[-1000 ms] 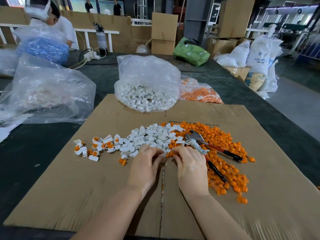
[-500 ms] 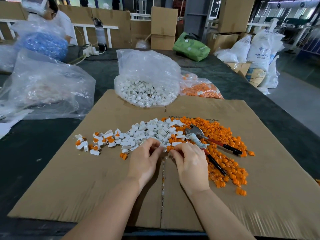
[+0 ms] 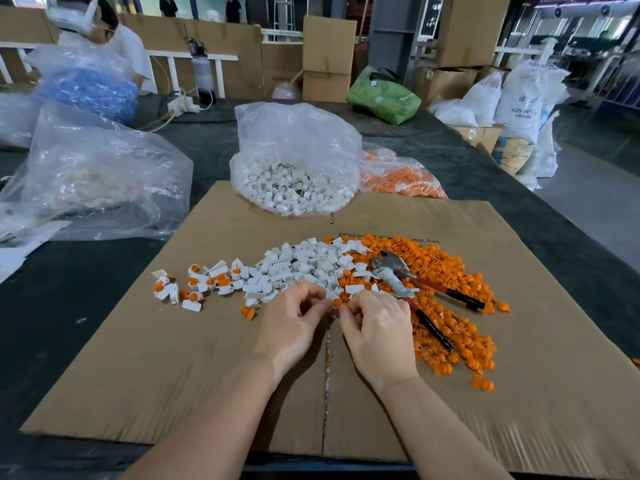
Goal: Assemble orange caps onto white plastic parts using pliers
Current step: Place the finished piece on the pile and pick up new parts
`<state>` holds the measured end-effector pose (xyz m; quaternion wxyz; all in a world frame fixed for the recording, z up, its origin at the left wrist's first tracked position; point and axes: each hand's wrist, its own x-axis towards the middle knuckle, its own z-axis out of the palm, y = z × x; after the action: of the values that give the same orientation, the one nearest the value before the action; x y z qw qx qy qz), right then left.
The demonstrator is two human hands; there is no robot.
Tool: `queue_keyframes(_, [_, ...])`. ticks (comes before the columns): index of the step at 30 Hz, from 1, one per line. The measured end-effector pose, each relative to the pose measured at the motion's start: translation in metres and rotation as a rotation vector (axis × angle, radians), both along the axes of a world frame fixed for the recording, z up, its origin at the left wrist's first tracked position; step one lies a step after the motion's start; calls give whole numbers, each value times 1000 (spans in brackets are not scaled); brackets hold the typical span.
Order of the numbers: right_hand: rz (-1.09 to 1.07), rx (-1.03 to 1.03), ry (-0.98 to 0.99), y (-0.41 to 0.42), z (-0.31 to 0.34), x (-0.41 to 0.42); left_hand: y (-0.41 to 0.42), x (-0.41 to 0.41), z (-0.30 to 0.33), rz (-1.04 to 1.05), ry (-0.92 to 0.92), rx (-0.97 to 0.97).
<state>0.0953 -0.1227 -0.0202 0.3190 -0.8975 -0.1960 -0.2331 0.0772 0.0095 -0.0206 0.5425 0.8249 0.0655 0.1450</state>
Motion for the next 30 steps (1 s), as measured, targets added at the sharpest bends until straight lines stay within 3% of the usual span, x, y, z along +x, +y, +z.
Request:
queue_keyframes(17, [36, 16, 2, 0, -5, 3, -3, -1, -2, -70, 4, 116])
queue_keyframes(25, [73, 52, -15, -2, -3, 2, 3, 3, -4, -6, 25, -125])
queue_keyframes(30, [112, 12, -16, -1, -2, 2, 4, 3, -5, -42, 13, -63])
